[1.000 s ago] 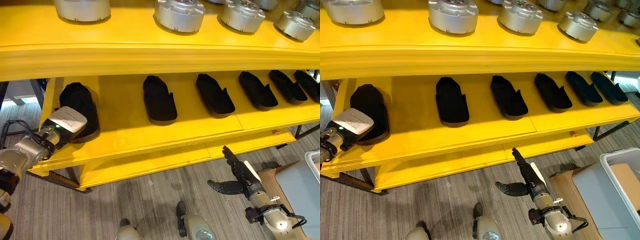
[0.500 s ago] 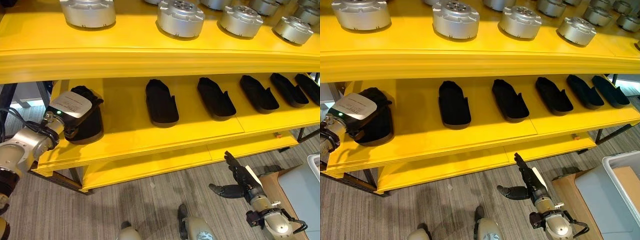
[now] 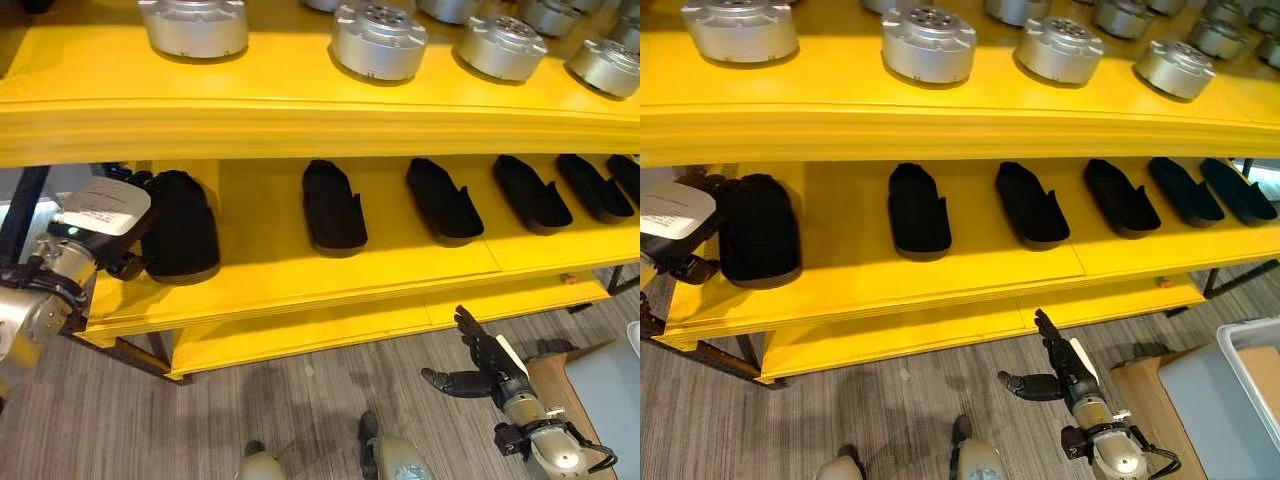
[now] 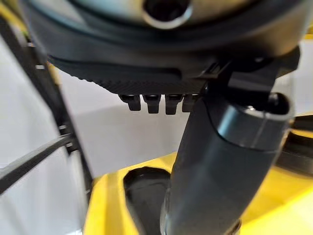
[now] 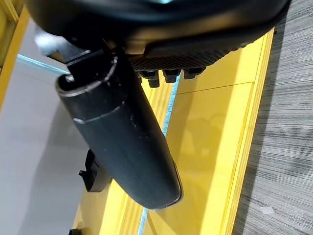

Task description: Move parts from the plastic box to the shelf.

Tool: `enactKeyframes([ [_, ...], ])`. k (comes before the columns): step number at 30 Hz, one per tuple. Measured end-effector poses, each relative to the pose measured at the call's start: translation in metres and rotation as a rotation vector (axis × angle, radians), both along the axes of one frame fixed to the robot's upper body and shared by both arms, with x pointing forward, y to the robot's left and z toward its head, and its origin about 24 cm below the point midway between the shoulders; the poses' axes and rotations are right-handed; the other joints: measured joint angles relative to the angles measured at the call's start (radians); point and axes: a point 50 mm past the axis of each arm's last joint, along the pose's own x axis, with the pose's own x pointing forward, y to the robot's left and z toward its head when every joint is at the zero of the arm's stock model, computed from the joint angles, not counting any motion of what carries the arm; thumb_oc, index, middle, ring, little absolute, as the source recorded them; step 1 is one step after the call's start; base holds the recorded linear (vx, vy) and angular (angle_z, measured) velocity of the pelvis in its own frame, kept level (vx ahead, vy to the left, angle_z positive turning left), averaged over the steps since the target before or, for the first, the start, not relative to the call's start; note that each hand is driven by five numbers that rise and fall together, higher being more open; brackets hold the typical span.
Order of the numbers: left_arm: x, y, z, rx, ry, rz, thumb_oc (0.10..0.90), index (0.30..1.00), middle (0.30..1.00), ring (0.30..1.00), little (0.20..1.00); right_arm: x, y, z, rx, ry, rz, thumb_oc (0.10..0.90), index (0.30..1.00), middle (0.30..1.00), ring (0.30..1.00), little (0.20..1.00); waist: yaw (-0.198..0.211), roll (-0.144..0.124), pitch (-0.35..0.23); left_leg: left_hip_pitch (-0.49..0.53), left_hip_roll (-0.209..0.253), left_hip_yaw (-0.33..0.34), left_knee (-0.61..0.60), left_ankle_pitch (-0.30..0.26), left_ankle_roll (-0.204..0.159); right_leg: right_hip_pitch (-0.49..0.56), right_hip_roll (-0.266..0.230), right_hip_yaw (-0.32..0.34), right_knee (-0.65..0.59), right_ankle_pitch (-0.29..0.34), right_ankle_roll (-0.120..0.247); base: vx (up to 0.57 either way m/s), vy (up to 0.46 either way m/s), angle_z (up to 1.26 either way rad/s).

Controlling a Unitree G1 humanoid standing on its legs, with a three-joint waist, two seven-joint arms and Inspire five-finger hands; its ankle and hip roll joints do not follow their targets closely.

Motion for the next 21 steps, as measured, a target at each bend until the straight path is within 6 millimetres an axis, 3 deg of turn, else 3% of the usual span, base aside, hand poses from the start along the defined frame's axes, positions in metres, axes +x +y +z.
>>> enactKeyframes([
  [4, -0.018, -0.003, -0.032, -0.231, -0.011, 0.04, 0.9, 1.0, 1.0, 1.0, 1.0, 0.0, -0.001, 0.0, 0.003, 0.004, -0.003, 0.9, 1.0, 1.0, 1.0, 1.0, 0.015, 0.007, 0.0, 0.013, -0.005, -0.001, -0.007, 0.0, 0.0, 0.008, -0.005, -0.001, 0.008, -0.006, -0.005, 0.0, 0.001, 0.02],
  [11, -0.033, -0.017, -0.065, -0.408, 0.027, 0.042, 0.9, 1.0, 1.0, 1.0, 1.0, -0.001, -0.001, -0.003, 0.004, 0.028, -0.006, 0.9, 1.0, 1.0, 1.0, 1.0, 0.017, 0.007, -0.001, 0.02, -0.015, -0.002, -0.008, 0.0, 0.002, 0.009, -0.016, -0.002, 0.023, -0.014, 0.0, 0.0, 0.001, 0.01],
  [15, -0.033, -0.021, -0.071, -0.474, 0.019, 0.04, 0.9, 1.0, 1.0, 1.0, 1.0, -0.001, -0.001, -0.003, 0.004, 0.034, -0.008, 0.9, 1.0, 1.0, 1.0, 1.0, 0.015, 0.011, -0.002, 0.022, -0.016, -0.002, -0.008, 0.001, 0.003, 0.009, -0.017, -0.001, 0.028, -0.016, -0.001, 0.0, 0.0, 0.0],
  [21, -0.027, -0.046, -0.095, -0.604, 0.048, 0.01, 0.9, 1.0, 1.0, 1.0, 1.0, -0.001, 0.0, -0.004, 0.005, 0.04, -0.003, 0.9, 1.0, 1.0, 1.0, 1.0, 0.013, 0.014, -0.003, 0.021, -0.017, -0.005, -0.008, -0.001, 0.011, 0.006, -0.019, -0.002, 0.036, -0.018, -0.002, 0.0, 0.0, 0.0],
])
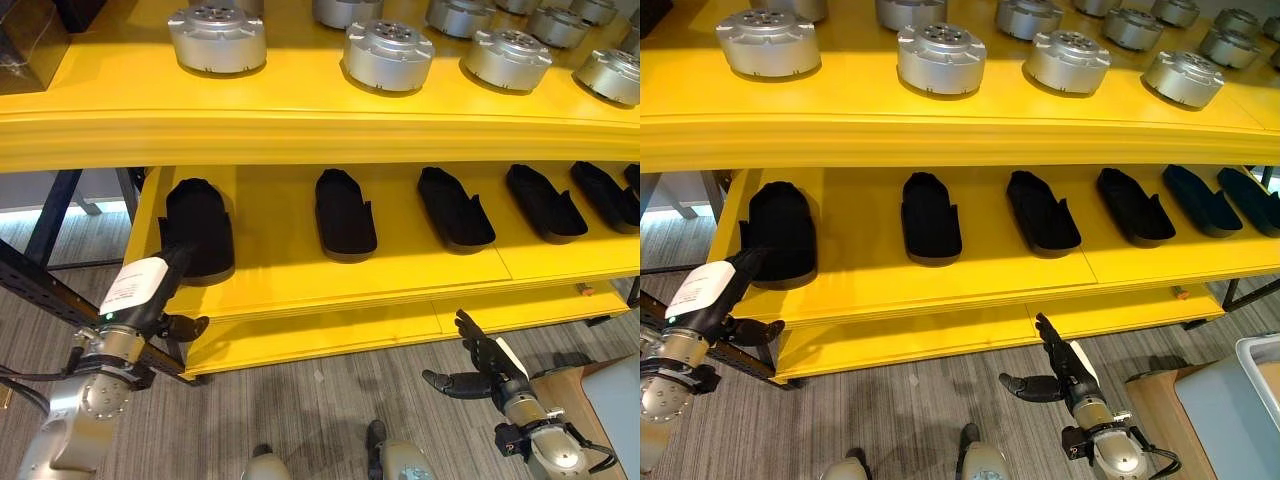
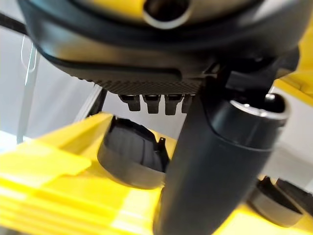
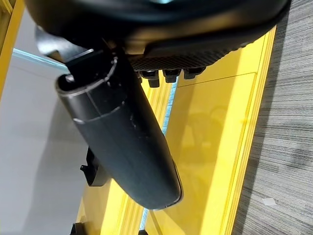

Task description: Move parts from the plastic box to the shelf.

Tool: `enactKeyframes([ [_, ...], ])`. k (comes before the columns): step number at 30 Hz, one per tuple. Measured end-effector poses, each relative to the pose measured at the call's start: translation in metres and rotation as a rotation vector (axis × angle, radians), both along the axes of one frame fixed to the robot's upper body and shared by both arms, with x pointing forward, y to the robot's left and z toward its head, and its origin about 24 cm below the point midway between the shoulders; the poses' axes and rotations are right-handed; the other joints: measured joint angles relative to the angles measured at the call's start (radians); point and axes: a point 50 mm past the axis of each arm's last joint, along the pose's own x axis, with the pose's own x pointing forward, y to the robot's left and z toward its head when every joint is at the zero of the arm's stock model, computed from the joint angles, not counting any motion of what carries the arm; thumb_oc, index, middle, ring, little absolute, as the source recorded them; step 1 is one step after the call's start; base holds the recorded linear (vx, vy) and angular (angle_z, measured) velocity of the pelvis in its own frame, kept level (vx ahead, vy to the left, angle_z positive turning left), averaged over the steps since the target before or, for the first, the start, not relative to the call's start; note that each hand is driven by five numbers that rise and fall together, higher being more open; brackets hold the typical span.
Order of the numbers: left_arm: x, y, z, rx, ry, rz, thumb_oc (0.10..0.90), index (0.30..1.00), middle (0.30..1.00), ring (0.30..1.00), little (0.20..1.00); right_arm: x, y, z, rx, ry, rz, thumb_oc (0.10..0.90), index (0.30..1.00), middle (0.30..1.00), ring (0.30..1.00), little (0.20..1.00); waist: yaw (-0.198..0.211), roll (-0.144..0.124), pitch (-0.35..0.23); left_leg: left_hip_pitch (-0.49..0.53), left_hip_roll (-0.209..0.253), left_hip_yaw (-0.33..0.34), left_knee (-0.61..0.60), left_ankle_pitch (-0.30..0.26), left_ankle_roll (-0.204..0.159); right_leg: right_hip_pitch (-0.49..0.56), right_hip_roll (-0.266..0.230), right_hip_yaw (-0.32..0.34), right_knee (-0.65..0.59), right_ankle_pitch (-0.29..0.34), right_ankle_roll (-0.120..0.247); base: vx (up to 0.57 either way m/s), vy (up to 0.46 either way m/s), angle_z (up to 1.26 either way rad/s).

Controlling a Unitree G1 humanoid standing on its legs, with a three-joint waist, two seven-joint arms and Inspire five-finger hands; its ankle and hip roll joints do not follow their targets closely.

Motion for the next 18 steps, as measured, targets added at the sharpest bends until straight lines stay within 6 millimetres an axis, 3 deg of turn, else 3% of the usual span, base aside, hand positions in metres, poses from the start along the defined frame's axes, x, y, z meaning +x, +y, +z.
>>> enactKeyframes([
  [6, 0.013, -0.022, -0.013, -0.062, -0.004, -0.034, 0.9, 1.0, 1.0, 1.0, 1.0, 0.003, 0.001, 0.002, -0.005, -0.007, 0.009, 0.9, 1.0, 1.0, 1.0, 1.0, -0.012, -0.001, -0.002, -0.002, 0.0, -0.001, 0.0, 0.001, 0.001, -0.004, 0.0, 0.0, 0.0, -0.007, 0.003, 0.0, 0.0, 0.0],
  [14, 0.038, -0.025, -0.035, -0.215, -0.022, 0.08, 0.9, 1.0, 1.0, 1.0, 1.0, 0.004, 0.008, 0.0, -0.007, 0.0, 0.032, 0.9, 1.0, 1.0, 1.0, 1.0, -0.03, -0.005, -0.012, -0.003, 0.001, 0.005, 0.001, 0.002, 0.001, -0.015, 0.002, 0.009, 0.003, 0.002, -0.002, 0.0, 0.002, -0.04],
  [18, 0.039, -0.024, -0.038, -0.216, -0.03, 0.107, 0.9, 1.0, 1.0, 1.0, 1.0, 0.004, 0.009, 0.0, -0.007, 0.0, 0.032, 0.9, 1.0, 1.0, 1.0, 1.0, -0.043, -0.007, -0.013, -0.004, 0.001, 0.007, 0.001, 0.008, -0.007, -0.016, 0.002, 0.012, 0.006, 0.003, -0.003, 0.0, -0.001, -0.01],
])
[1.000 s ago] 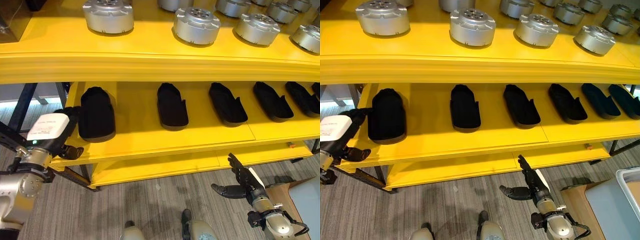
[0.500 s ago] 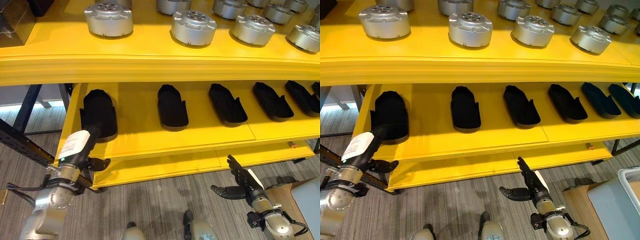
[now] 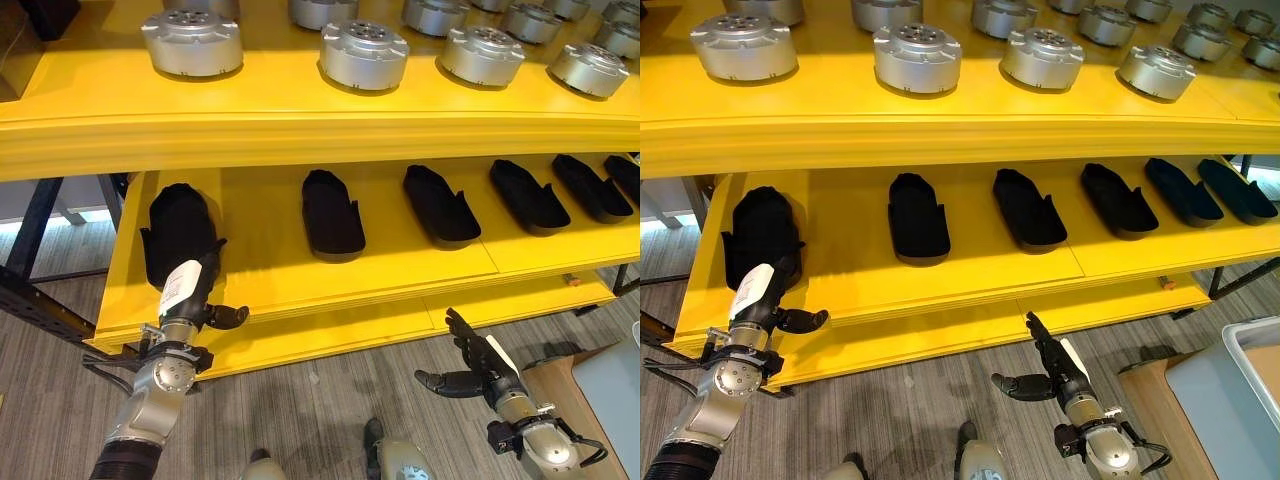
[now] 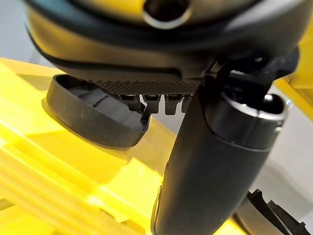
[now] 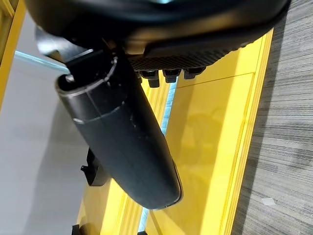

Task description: Move parts from the plastic box to the shelf.

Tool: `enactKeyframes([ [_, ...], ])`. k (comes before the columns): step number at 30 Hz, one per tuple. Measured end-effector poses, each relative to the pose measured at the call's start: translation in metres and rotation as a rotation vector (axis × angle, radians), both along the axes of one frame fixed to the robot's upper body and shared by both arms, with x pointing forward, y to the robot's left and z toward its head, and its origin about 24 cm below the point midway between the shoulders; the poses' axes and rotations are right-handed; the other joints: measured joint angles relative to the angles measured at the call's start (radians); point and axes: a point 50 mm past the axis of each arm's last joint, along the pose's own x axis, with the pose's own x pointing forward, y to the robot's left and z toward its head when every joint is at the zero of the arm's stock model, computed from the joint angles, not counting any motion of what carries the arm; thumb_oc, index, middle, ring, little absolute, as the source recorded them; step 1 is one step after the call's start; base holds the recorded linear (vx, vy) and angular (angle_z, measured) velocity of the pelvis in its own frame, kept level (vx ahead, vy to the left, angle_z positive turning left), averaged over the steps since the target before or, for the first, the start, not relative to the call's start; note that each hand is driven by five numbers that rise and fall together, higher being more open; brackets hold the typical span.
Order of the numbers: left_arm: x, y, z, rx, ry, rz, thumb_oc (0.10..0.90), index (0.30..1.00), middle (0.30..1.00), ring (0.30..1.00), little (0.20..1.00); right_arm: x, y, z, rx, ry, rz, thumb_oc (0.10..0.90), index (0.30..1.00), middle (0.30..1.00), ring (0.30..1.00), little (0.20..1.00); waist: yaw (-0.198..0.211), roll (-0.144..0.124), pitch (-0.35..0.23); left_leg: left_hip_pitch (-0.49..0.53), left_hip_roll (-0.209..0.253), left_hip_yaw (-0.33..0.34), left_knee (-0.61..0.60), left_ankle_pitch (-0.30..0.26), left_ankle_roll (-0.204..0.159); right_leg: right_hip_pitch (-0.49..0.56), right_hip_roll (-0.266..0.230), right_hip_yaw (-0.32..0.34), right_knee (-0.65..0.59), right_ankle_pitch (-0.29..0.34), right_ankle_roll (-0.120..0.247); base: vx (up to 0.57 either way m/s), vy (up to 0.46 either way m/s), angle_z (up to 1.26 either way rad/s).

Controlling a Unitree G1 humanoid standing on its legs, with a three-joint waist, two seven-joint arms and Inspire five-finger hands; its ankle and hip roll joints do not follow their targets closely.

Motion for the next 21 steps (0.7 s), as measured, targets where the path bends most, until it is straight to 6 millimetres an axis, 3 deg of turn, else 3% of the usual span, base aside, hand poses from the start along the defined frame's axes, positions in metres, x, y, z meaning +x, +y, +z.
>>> enactKeyframes([
  [21, 0.008, 0.013, -0.002, 0.018, -0.036, 0.129, 0.9, 1.0, 1.0, 1.0, 1.0, 0.0, -0.002, 0.001, -0.012, -0.004, -0.013, 0.9, 1.0, 1.0, 1.0, 1.0, -0.01, -0.001, -0.01, -0.01, 0.0, 0.003, 0.0, 0.0, 0.001, -0.008, 0.0, 0.002, -0.007, 0.005, 0.0, 0.0, 0.0, 0.0],
])
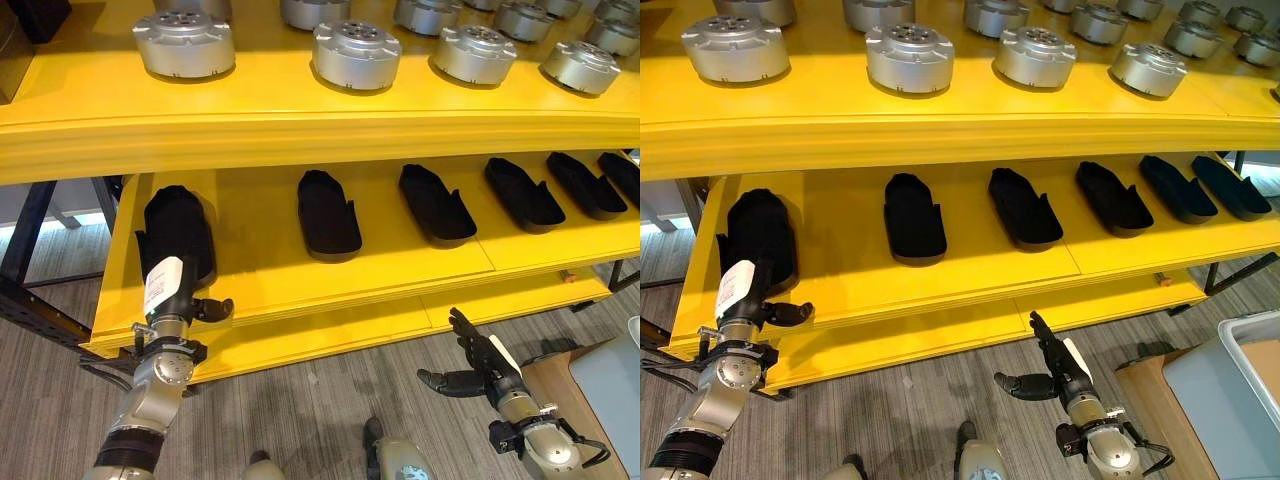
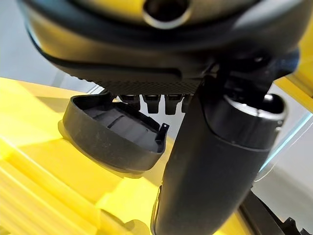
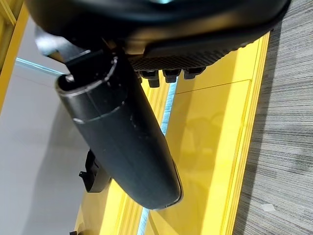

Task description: Move parts from the plastic box to the shelf.

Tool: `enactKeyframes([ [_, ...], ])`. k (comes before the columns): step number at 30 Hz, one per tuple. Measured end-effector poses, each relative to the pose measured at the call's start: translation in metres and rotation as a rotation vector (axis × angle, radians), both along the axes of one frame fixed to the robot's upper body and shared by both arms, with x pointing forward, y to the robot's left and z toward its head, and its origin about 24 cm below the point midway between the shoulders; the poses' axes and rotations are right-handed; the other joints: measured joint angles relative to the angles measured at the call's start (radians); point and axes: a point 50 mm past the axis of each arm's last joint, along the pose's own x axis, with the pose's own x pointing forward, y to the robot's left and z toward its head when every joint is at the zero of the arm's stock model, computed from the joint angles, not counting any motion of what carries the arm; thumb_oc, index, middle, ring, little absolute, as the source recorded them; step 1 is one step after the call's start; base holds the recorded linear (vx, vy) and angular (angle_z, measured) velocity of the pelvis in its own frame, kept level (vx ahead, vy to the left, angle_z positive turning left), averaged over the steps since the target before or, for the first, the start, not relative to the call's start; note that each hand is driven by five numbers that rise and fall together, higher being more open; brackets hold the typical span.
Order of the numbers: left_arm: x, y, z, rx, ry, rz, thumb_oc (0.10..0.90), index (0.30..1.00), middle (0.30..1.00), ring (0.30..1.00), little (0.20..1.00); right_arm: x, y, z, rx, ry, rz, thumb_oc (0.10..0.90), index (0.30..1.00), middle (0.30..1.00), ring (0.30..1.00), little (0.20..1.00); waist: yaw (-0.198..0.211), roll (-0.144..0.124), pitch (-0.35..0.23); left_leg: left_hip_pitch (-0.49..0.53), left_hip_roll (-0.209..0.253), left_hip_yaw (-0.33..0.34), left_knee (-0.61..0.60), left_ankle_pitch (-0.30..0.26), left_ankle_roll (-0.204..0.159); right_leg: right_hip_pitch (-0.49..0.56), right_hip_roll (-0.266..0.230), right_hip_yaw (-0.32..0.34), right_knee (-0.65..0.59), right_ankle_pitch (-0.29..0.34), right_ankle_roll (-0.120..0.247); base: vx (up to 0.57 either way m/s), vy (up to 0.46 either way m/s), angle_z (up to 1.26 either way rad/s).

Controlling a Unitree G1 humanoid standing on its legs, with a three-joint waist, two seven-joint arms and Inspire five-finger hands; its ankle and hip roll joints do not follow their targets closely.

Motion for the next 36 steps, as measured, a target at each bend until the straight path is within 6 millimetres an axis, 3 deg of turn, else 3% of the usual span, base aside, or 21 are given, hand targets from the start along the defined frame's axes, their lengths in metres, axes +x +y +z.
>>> enactKeyframes([
  [13, -0.003, 0.018, -0.01, 0.037, 0.061, 0.075, 0.9, 1.0, 1.0, 1.0, 1.0, -0.001, -0.003, 0.0, -0.014, 0.006, 0.006, 0.9, 1.0, 1.0, 1.0, 1.0, -0.002, 0.0, -0.008, -0.001, 0.0, 0.003, 0.0, 0.0, 0.002, -0.004, 0.0, 0.001, -0.003, -0.001, 0.001, 0.0, 0.0, 0.0],
  [26, 0.004, 0.06, 0.018, 0.243, 0.117, 0.133, 0.9, 1.0, 1.0, 1.0, 1.0, -0.005, -0.003, -0.002, -0.013, 0.024, 0.024, 0.9, 1.0, 1.0, 1.0, 1.0, -0.007, -0.001, -0.009, -0.003, 0.0, 0.005, 0.0, 0.002, 0.001, -0.008, 0.001, 0.005, -0.005, -0.002, 0.005, 0.0, 0.0, 0.0],
  [36, 0.017, 0.063, 0.034, 0.393, 0.206, 0.052, 0.9, 1.0, 1.0, 1.0, 1.0, -0.006, -0.002, -0.003, -0.008, 0.032, 0.04, 0.9, 1.0, 1.0, 1.0, 1.0, -0.008, -0.001, -0.009, -0.002, 0.0, 0.005, -0.001, 0.003, 0.001, -0.007, 0.001, 0.004, -0.002, 0.0, 0.001, 0.0, 0.0, 0.0],
])
